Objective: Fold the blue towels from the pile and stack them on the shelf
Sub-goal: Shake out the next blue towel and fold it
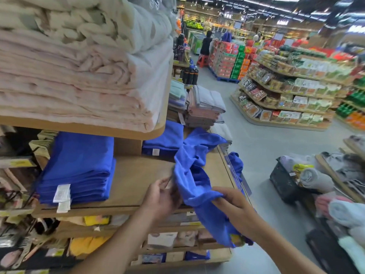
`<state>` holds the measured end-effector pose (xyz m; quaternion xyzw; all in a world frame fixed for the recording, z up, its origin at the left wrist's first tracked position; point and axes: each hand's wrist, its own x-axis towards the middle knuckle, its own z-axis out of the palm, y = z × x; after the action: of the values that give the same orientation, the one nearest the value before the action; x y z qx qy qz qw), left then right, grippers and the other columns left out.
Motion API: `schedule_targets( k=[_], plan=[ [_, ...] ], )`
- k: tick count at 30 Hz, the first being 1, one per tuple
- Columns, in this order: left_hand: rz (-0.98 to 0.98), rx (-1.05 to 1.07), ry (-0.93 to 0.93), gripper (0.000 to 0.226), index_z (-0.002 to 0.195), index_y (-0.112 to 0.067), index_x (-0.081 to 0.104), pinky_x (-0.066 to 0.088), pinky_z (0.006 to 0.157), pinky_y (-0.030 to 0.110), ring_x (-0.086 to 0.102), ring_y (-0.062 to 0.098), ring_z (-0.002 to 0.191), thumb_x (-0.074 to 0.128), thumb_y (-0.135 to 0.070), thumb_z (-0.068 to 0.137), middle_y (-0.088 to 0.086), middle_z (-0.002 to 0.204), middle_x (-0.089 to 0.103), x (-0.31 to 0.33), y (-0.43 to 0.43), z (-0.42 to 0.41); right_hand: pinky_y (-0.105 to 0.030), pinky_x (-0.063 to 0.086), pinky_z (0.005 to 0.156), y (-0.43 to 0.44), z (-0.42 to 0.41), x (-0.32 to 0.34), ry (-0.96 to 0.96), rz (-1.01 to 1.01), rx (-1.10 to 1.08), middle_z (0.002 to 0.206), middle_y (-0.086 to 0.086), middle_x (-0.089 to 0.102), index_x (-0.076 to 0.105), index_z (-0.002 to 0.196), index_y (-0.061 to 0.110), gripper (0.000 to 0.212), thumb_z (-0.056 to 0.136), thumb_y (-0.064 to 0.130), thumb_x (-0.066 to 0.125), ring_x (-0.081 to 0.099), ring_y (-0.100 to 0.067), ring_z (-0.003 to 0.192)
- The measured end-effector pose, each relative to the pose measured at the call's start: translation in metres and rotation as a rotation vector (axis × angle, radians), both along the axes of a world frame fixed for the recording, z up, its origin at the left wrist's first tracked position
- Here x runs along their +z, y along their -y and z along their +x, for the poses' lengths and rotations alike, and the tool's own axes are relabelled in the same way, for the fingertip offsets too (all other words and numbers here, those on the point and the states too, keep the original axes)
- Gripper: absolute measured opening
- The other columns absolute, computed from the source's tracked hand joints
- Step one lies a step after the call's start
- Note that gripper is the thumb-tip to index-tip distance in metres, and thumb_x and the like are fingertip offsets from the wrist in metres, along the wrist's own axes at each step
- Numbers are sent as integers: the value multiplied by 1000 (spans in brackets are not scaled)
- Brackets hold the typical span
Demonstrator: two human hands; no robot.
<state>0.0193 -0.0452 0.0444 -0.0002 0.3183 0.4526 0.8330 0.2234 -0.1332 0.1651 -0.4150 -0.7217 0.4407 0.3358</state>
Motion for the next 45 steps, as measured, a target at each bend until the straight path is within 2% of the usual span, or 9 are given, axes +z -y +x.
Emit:
schedule_targets(
  k=[7, 16, 21, 25, 28, 31, 34, 37, 45],
  plan=[
    [-4, -83, -176, 41, 108, -3, 62, 59, 61, 29, 62, 23, 75, 61, -42, 94, 13, 92, 65, 8, -76, 34, -15, 48, 53, 7, 36, 22, -504, -402, -244, 61, 3, 65, 78, 64, 19, 13, 66, 7, 75, 63, -6, 58],
    [91, -110, -743, 35, 75, -16, 39, 22, 30, 13, 32, 9, 31, 56, -29, 102, 2, 51, 36, 17, -148, 94, -36, 31, 62, 15, 68, 19, -432, -457, -228, 81, -19, 56, 73, 71, 11, 20, 65, 30, 76, 48, -33, 80],
    [131, -135, -1241, 24, 106, 3, 65, 61, 78, 37, 73, 34, 93, 60, -16, 92, 23, 97, 68, 17, -176, 113, -31, 37, 63, 15, 88, 8, -438, -463, -250, 85, -19, 63, 76, 80, 8, 29, 71, 36, 82, 52, -30, 80],
    [101, -59, -850, 23, 82, -7, 51, 45, 56, 23, 56, 18, 62, 58, -21, 99, 2, 67, 47, 31, -184, 132, -48, 13, 70, 11, 107, -7, -431, -476, -412, 95, -23, 53, 66, 86, -5, 73, 61, 60, 88, 37, -35, 93],
    [-72, 118, -462, 32, 70, -19, 42, 30, 35, 17, 35, 8, 35, 60, -25, 96, -4, 56, 39, 46, -198, 141, -41, 20, 66, 6, 120, -15, -396, -477, -444, 90, -20, 60, 74, 87, 4, 66, 61, 64, 86, 45, -33, 86],
    [578, -23, -1288, 7, 95, -17, 61, 50, 61, 26, 58, 23, 67, 59, -23, 91, 8, 87, 64, 57, -205, 171, -37, 36, 67, 0, 130, -24, -392, -509, -419, 87, -17, 67, 77, 85, 12, 54, 65, 61, 86, 58, -29, 84],
    [1212, -761, -1953, 37, 116, -40, 64, 52, 87, 38, 63, 25, 105, 52, -42, 81, -3, 120, 64, 47, -189, 209, -41, 35, 69, -8, 134, -29, -428, -520, -431, 87, -19, 56, 65, 86, -9, 60, 72, 48, 80, 49, -32, 86],
    [1278, -975, -2061, 39, 120, -39, 66, 38, 81, 35, 56, 19, 120, 43, -40, 88, -5, 129, 62, 30, -180, 226, -43, 30, 71, -14, 137, -34, -428, -517, -451, 83, -16, 47, 49, 84, -18, 69, 70, 45, 75, 41, -28, 80],
    [1291, -510, -2259, 24, 97, -25, 45, 44, 65, 33, 68, 30, 90, 60, -39, 84, 2, 103, 66, 29, -211, 222, -46, 36, 81, -36, 158, -54, -453, -586, -486, 89, -19, 58, 64, 84, -7, 46, 77, 37, 76, 53, -31, 90]
  ],
)
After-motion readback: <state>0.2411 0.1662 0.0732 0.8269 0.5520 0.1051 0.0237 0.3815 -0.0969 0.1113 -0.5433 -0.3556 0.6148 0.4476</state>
